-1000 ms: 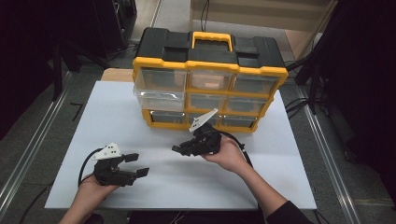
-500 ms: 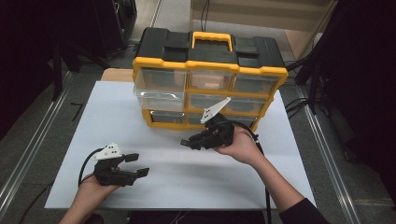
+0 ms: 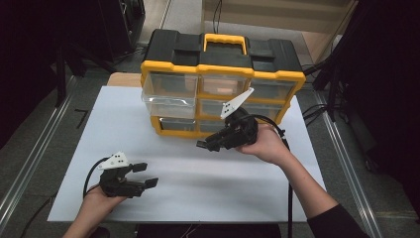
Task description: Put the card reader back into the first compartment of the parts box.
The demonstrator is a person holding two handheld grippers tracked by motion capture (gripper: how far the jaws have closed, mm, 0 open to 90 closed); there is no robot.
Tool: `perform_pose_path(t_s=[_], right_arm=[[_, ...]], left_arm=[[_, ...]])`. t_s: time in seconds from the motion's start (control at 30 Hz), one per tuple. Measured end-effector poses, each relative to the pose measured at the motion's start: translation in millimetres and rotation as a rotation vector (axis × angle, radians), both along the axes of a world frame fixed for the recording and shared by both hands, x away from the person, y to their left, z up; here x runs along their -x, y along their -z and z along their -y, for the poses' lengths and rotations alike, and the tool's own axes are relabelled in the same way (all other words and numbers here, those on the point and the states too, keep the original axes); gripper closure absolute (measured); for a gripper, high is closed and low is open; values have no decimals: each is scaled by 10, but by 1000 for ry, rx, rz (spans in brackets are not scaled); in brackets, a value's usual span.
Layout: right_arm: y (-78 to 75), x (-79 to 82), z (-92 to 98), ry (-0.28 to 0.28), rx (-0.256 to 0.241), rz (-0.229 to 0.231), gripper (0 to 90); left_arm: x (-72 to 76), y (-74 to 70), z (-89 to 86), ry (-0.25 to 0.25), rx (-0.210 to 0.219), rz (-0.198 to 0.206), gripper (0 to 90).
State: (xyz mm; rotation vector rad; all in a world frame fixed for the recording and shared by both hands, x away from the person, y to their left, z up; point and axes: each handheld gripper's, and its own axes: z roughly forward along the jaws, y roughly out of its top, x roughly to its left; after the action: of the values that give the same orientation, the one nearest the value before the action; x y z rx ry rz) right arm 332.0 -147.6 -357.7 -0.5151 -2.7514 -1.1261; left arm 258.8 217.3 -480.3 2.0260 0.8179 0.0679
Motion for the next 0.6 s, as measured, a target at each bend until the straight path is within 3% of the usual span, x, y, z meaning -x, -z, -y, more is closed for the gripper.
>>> perform_pose_path(t_s=[0.3,0.6], right_arm=[[-188,-30,67,-5,-4,24,711],[-409,-62,152,1,-22,17,712]], left_arm=[[1,-2,0,2,1,1,264],[3,-2,1,-1,6,2,264]])
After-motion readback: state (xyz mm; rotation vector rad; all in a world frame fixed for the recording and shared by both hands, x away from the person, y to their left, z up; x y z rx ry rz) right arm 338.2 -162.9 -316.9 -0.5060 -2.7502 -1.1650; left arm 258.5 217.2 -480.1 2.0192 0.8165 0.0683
